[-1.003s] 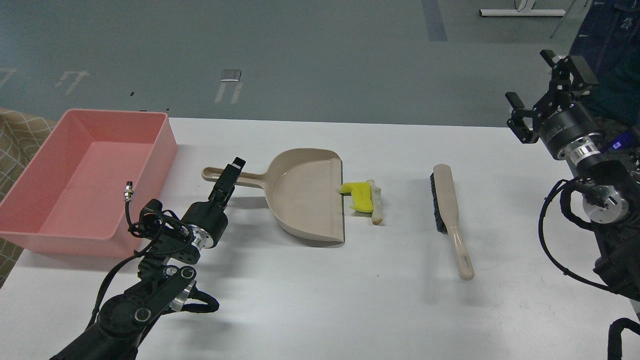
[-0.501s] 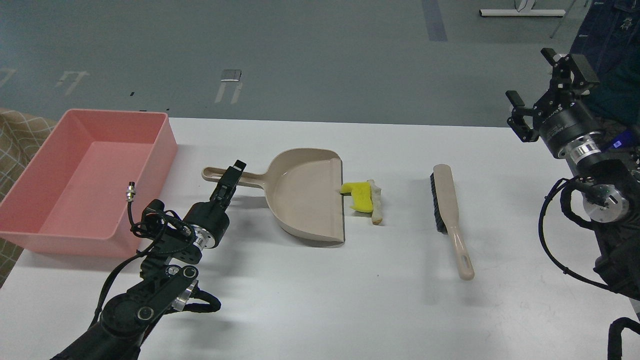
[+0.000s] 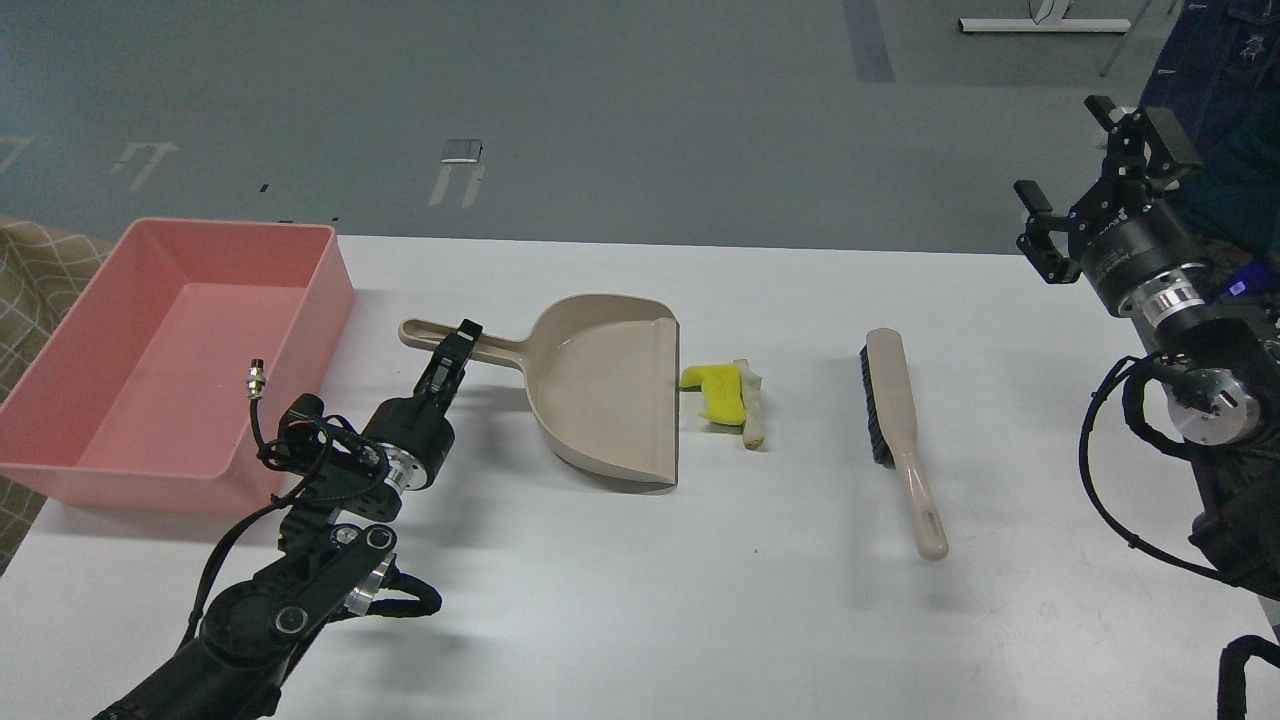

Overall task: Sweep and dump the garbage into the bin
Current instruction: 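Reach the right gripper to the wooden brush handle and grasp it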

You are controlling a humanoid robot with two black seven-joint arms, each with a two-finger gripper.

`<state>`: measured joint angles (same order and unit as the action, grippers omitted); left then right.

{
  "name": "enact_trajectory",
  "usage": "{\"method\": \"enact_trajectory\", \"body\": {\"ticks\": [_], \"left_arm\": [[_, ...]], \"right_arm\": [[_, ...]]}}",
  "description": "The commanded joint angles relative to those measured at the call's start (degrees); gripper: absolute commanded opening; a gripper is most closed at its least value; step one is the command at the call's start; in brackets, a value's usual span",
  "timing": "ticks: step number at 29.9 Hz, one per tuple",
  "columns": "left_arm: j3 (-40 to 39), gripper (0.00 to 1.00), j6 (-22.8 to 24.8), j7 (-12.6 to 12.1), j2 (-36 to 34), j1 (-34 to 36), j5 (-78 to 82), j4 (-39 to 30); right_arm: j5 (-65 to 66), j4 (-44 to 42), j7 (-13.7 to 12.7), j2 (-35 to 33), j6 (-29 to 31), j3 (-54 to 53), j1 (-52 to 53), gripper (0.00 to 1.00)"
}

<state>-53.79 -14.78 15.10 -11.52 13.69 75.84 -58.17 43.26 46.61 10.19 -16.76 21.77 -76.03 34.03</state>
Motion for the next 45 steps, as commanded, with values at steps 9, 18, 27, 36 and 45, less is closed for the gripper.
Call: {"method": "enact_trajectory", "body": {"ticks": [9, 18, 27, 36, 45], "left_arm": [[0.0, 0.0, 0.1, 0.4, -0.3, 0.6, 0.0, -1.0], [0.0, 0.0, 0.0, 0.4, -0.1, 0.6, 0.1, -1.0], [0.0, 0.0, 0.0, 0.4, 0.1, 0.5, 0.1, -1.2], [0.0, 0.0, 0.0, 0.4, 0.1, 0.9, 0.0, -1.2], [0.3, 0.0, 0.0, 0.2, 0.3, 1.0, 0.0, -1.7]], "right_arm": [[0.0, 3.9, -1.1, -7.7, 1.0, 1.7, -1.5, 1.0], [0.9, 18.8, -4.2, -23.8, 1.0, 11.9, -6.8, 1.0], [5.0, 32.0, -4.3, -41.9, 0.8, 20.0, -10.0, 0.99], [18.7, 38.7, -6.0, -44.2, 0.5, 21.0, -15.0, 0.96], [19.0, 43.1, -11.2, -43.4, 0.4, 22.3, -15.8, 0.97]]}}
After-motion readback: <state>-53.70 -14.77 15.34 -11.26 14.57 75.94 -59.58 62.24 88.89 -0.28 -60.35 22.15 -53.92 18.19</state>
